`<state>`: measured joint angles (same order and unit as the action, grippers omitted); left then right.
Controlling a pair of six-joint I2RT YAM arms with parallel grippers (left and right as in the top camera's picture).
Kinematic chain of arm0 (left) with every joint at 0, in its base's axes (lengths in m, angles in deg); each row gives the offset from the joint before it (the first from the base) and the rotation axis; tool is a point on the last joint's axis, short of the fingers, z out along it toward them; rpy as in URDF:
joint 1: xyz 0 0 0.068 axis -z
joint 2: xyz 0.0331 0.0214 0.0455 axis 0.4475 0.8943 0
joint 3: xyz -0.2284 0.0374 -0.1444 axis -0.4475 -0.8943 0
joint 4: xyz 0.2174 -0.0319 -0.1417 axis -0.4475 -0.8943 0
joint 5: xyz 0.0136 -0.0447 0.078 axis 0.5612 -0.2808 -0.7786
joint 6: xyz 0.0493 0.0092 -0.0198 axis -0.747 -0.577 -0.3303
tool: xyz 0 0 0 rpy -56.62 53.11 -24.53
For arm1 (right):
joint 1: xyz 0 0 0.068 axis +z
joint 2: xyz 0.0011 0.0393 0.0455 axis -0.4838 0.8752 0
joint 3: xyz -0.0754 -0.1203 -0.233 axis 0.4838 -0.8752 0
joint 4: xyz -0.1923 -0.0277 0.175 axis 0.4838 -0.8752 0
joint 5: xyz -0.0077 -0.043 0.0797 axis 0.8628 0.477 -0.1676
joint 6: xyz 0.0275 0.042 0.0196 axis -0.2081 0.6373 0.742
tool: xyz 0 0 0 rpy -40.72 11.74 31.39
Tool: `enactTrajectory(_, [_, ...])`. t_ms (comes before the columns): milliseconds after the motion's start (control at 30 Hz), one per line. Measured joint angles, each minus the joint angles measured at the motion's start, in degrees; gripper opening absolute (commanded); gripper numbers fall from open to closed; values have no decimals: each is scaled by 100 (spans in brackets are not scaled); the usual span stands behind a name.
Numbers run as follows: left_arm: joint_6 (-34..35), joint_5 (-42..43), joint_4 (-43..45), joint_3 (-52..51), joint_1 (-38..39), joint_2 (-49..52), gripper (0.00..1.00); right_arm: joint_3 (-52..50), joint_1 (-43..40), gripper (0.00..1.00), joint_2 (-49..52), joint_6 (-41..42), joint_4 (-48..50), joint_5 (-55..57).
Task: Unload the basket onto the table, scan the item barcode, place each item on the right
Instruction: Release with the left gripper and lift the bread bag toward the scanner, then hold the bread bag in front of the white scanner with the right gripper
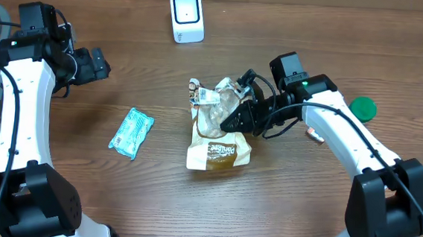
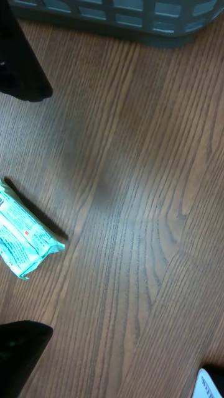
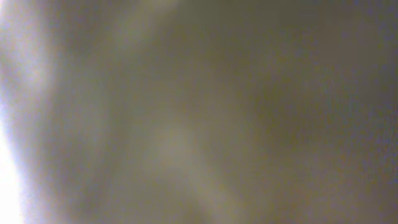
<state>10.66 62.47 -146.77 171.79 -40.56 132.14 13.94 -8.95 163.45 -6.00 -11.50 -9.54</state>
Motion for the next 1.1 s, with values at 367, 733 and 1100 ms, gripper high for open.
enactTrajectory(367, [0,-2,-2,0,0,0,100,1344,280,4,0,273,-946,1593])
enactTrajectory(733, [0,-2,0,0,0,0,99,2920,1045,4,208,195,1012,6312])
enactTrajectory(1100, [0,-7,20,0,0,2,100,2929,1189,4,2321,-2946,5816,9058])
